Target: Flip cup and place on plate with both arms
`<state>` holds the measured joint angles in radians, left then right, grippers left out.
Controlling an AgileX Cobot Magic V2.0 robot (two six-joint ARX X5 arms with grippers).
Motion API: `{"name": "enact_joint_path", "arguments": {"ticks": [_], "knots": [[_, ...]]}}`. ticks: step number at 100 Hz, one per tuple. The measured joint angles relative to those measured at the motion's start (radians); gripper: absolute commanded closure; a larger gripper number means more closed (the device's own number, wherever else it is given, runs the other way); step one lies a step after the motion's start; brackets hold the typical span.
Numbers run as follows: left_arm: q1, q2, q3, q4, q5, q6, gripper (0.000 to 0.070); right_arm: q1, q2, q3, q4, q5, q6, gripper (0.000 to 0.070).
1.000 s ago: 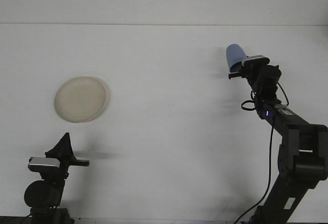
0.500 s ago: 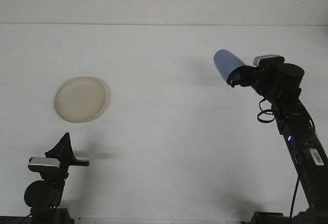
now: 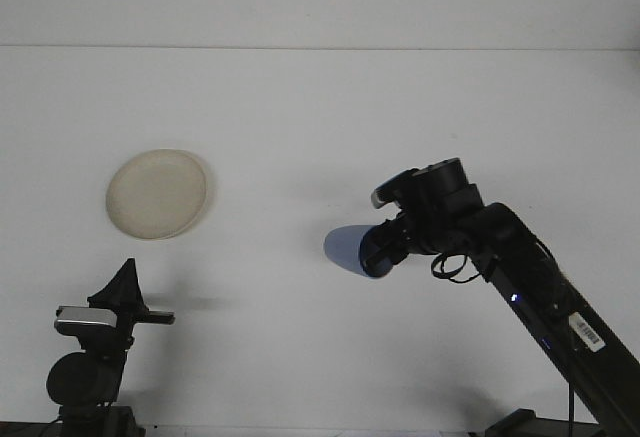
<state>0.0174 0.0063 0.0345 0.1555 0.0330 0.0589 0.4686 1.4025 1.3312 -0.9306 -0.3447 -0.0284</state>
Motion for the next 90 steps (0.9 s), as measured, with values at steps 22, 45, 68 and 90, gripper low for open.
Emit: {"name": "enact_joint_path", "arguments": {"ticks": [22, 45, 68, 90], "knots": [[0.0, 0.0, 0.0, -0.001, 0.0, 0.002, 0.0686, 0.178, 0.092, 0.14, -0.195, 0.082, -0.022, 0.07], [0.0, 0.0, 0.0, 0.0, 0.0, -0.024, 0.0686, 0.307, 0.216, 0.175, -0.267, 0.169, -0.028, 0.07], [0.0, 0.0, 0.0, -0.001, 0.0, -0.073, 0.0686, 0.384, 0.324, 0.175, -0.291, 0.219, -0.028, 0.07], [0.0, 0.0, 0.0, -0.002, 0.0, -0.098, 0.0686, 0.417, 0.375, 0.175, -0.316, 0.245, -0.028, 0.0684]]}}
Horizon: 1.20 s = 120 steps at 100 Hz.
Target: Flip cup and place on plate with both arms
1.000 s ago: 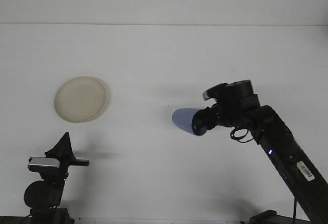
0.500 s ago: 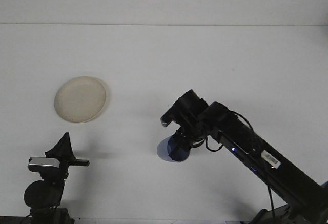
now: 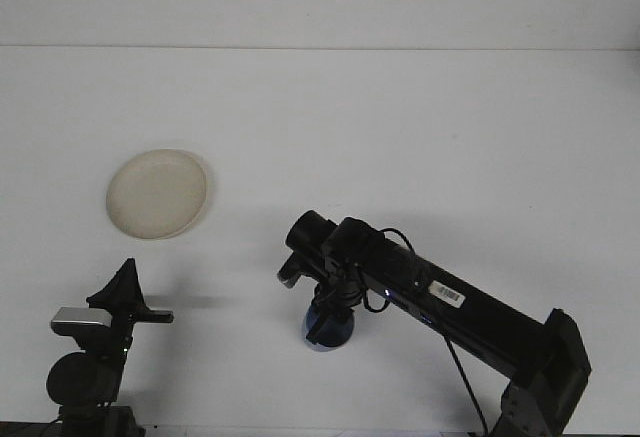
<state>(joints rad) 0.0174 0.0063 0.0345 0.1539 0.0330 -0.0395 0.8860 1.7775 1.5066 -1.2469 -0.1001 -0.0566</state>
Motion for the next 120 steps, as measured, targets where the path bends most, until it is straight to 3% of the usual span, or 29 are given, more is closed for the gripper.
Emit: {"name": "enact_joint_path", "arguments": {"ticks": [6, 17, 24, 46, 54, 72, 97, 109, 120], "knots": [[0.0, 0.0, 0.0, 0.0, 0.0, -0.001, 0.0686, 0.005, 0.003, 0.0, 0.0, -0.002, -0.003, 0.0627], [0.0, 0.0, 0.0, 0.0, 0.0, -0.002, 0.0686, 0.012, 0.003, 0.0, 0.0, -0.003, -0.014, 0.0387], [0.0, 0.0, 0.0, 0.0, 0.0, -0.002, 0.0686, 0.012, 0.003, 0.003, -0.002, -0.004, -0.016, 0.032], [0.0, 0.0, 0.0, 0.0, 0.0, -0.006, 0.0686, 0.008, 0.003, 0.115, -0.055, -0.003, -0.021, 0.032], [0.0, 0.0, 0.0, 0.001, 0.0, -0.038, 0.0687, 0.002, 0.002, 0.187, -0.076, -0.003, -0.026, 0.032], [0.0, 0.0, 0.0, 0.002, 0.0, -0.198, 0.0688, -0.027, -0.063, 0.287, -0.062, -0.004, -0.033, 0.032], [0.0, 0.0, 0.002, -0.005, 0.004, -0.471, 0.0688, -0.166, -0.284, 0.231, 0.169, -0.004, -0.032, 0.0321], [0.0, 0.005, 0.025, -0.018, 0.075, -0.55, 0.0688, -0.265, -0.42, 0.079, 0.316, -0.002, -0.032, 0.0321], [0.0, 0.035, 0.1, -0.062, 0.171, -0.571, 0.0688, -0.354, -0.564, -0.121, 0.497, -0.003, -0.029, 0.0321]]}}
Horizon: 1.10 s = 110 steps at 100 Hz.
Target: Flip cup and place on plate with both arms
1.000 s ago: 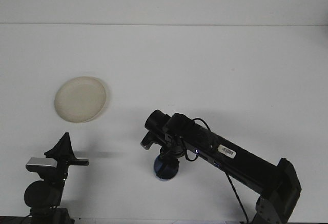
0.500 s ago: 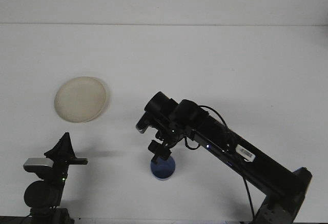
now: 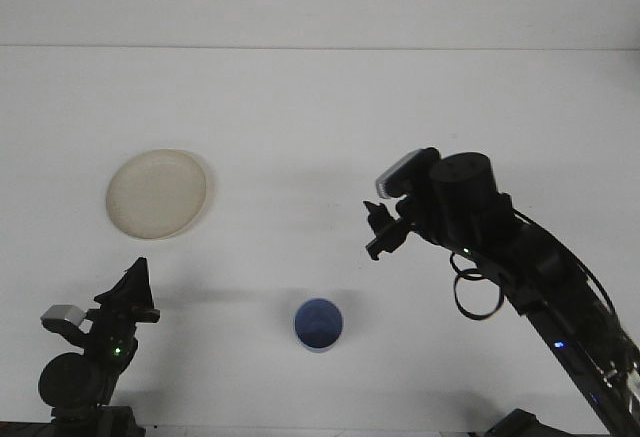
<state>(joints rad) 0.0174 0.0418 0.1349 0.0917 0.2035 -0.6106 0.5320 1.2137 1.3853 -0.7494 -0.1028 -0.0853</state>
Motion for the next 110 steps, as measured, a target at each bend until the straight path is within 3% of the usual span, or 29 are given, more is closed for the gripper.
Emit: {"name": "enact_joint_path", "arguments": {"ticks": [19, 39, 44, 57, 63, 89, 97, 110], "knots": [[0.0, 0.153, 0.177, -0.171, 0.135, 0.024, 0.0688, -0.155, -0.262, -0.373, 0.259, 0.002, 0.016, 0.0321], [-0.009, 0.41, 0.426, -0.356, 0.279, 0.237, 0.0676, -0.245, -0.485, -0.678, 0.44, 0.001, 0.034, 0.0321], [-0.017, 0.48, 0.488, -0.399, 0.303, 0.291, 0.062, -0.257, -0.522, -0.73, 0.473, 0.001, 0.038, 0.0321], [-0.057, 0.656, 0.638, -0.504, 0.336, 0.403, 0.0342, -0.272, -0.566, -0.808, 0.495, -0.001, 0.045, 0.0321], [-0.085, 0.734, 0.699, -0.552, 0.338, 0.438, 0.0279, -0.272, -0.564, -0.818, 0.489, -0.001, 0.048, 0.0321], [-0.255, 1.01, 0.914, -0.817, 0.342, 0.571, 0.024, -0.272, -0.56, -0.818, 0.502, -0.002, 0.049, 0.0321], [-0.315, 1.087, 0.961, -0.871, 0.342, 0.595, 0.0184, -0.272, -0.56, -0.818, 0.502, -0.002, 0.049, 0.0321], [-0.41, 1.189, 1.013, -0.893, 0.342, 0.613, 0.0184, -0.272, -0.56, -0.818, 0.501, -0.01, 0.049, 0.0321]]}}
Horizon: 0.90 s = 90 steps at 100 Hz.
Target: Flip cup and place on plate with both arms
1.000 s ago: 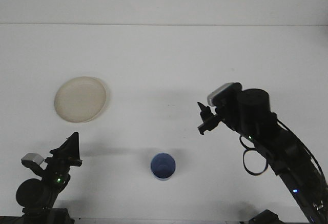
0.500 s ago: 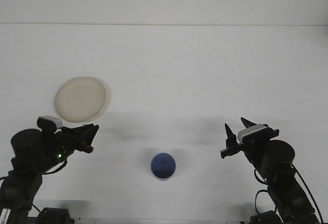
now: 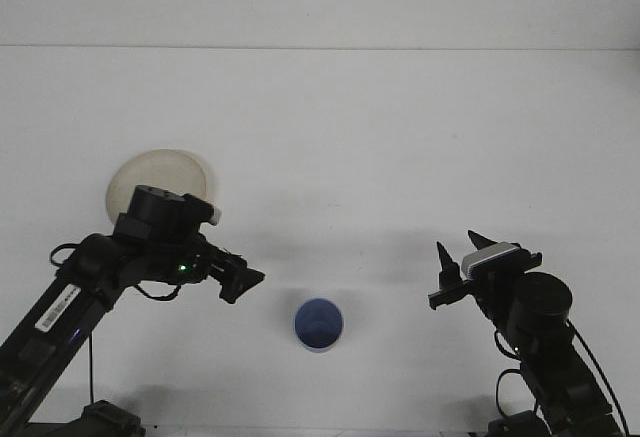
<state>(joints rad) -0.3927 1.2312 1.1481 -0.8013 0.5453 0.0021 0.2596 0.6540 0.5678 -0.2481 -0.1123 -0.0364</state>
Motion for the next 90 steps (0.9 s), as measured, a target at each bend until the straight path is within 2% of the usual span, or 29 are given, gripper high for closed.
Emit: {"name": "enact_joint_path", "arguments": {"ticks": [9, 25, 38, 68, 90], "knots": [[-0.06, 0.058, 0.031, 0.0, -0.011, 0.008, 0.0184, 0.0, 0.0, 0.0, 0.0, 0.0, 0.0, 0.0321], [-0.172, 0.147, 0.061, -0.008, -0.122, 0.011, 0.0184, 0.0, 0.0, 0.0, 0.0, 0.0, 0.0, 0.0321], [-0.249, 0.203, 0.065, -0.008, -0.136, 0.011, 0.0184, 0.0, 0.0, 0.0, 0.0, 0.0, 0.0, 0.0321], [-0.363, 0.288, 0.065, 0.02, -0.254, 0.01, 0.0184, 0.0, 0.0, 0.0, 0.0, 0.0, 0.0, 0.0321], [-0.407, 0.361, 0.067, 0.079, -0.284, -0.005, 0.0204, 0.0, 0.0, 0.0, 0.0, 0.0, 0.0, 0.0321]]}}
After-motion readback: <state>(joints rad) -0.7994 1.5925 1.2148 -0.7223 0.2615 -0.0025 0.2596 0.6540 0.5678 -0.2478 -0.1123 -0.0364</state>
